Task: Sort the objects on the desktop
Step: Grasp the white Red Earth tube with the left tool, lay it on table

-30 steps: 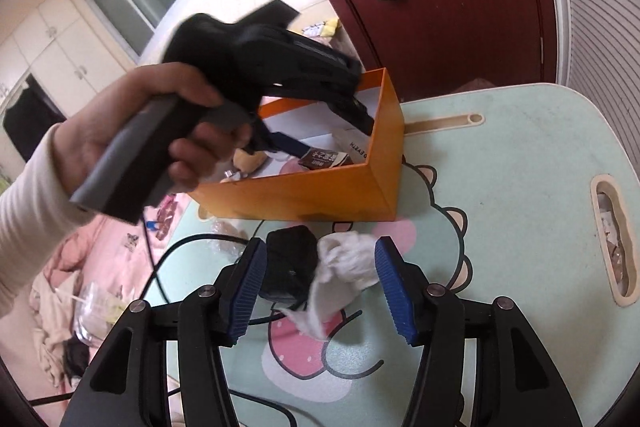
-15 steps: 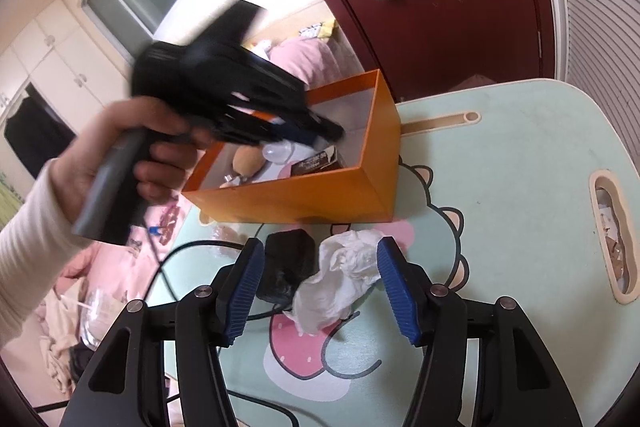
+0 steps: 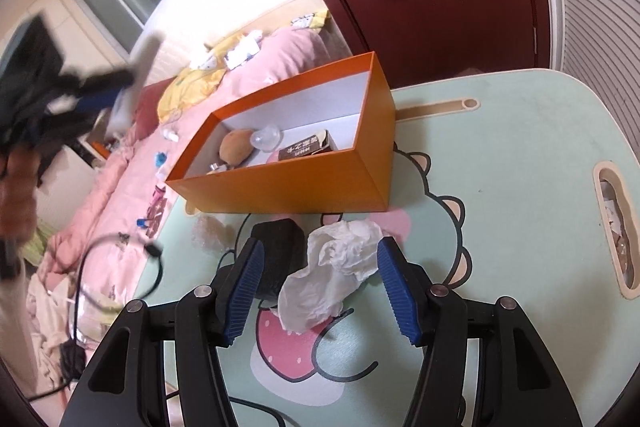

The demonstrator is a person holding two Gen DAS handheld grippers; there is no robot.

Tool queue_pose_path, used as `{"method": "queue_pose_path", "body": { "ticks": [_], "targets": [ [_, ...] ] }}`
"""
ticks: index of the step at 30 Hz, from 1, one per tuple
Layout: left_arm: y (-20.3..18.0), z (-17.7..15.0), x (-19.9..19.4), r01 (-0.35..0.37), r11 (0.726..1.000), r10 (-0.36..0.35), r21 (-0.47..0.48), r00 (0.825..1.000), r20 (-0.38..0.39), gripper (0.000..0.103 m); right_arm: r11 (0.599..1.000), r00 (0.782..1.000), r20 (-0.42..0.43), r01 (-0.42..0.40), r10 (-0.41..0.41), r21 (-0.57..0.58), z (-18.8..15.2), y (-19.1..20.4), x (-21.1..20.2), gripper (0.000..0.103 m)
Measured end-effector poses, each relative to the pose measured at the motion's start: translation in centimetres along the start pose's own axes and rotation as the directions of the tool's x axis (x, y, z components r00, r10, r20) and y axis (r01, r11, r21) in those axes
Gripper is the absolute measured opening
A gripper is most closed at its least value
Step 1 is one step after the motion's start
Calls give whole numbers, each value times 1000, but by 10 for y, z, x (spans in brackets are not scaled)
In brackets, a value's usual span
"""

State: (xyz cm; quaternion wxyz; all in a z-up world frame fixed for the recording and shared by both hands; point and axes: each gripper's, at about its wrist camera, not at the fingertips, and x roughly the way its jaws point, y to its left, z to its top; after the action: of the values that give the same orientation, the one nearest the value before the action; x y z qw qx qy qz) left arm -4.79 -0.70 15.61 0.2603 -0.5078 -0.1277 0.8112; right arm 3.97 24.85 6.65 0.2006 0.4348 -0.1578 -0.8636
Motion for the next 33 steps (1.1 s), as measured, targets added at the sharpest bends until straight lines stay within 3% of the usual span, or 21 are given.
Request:
{"method": "queue_pose_path", "body": {
  "ticks": [3, 11, 21, 22, 24, 25, 26, 29, 33],
  "targets": [
    [10, -30, 10, -71, 997, 71, 13, 997, -10, 19, 1000, 1000, 0, 2, -2, 4, -1, 0, 0, 59],
    [22, -81, 58, -122, 992, 123, 21, 992, -39, 19, 1000, 1000, -12, 20, -19, 8, -2, 1, 5, 59],
    [22, -107, 93, -161, 985, 165, 58, 983, -79, 19, 998, 998, -3, 57, -56, 12, 5, 2, 1, 60],
    [23, -107, 95, -160, 986, 163, 50, 983, -82, 23, 998, 998, -2, 61, -61, 11, 6, 2, 1, 60],
    [26, -107, 95, -148, 989, 149, 20, 986, -78, 44, 998, 998, -1, 67, -67, 7, 7, 3, 1, 60],
    [28, -107, 94, -139, 990, 139, 4, 988, -71, 59, 997, 997, -1, 71, -71, 5, 8, 4, 0, 60],
    [30, -108, 90, -128, 992, 127, -14, 991, -47, 66, 997, 997, -1, 74, -74, 3, 9, 5, 0, 60],
    [33, -108, 78, -126, 992, 126, -31, 992, 16, 68, 997, 997, 0, 79, -79, -7, 14, 10, -1, 60],
    [40, -110, 64, -185, 982, 188, -44, 979, 74, 68, 996, 996, -8, 86, -86, -25, 24, 17, -1, 60]
  ]
}}
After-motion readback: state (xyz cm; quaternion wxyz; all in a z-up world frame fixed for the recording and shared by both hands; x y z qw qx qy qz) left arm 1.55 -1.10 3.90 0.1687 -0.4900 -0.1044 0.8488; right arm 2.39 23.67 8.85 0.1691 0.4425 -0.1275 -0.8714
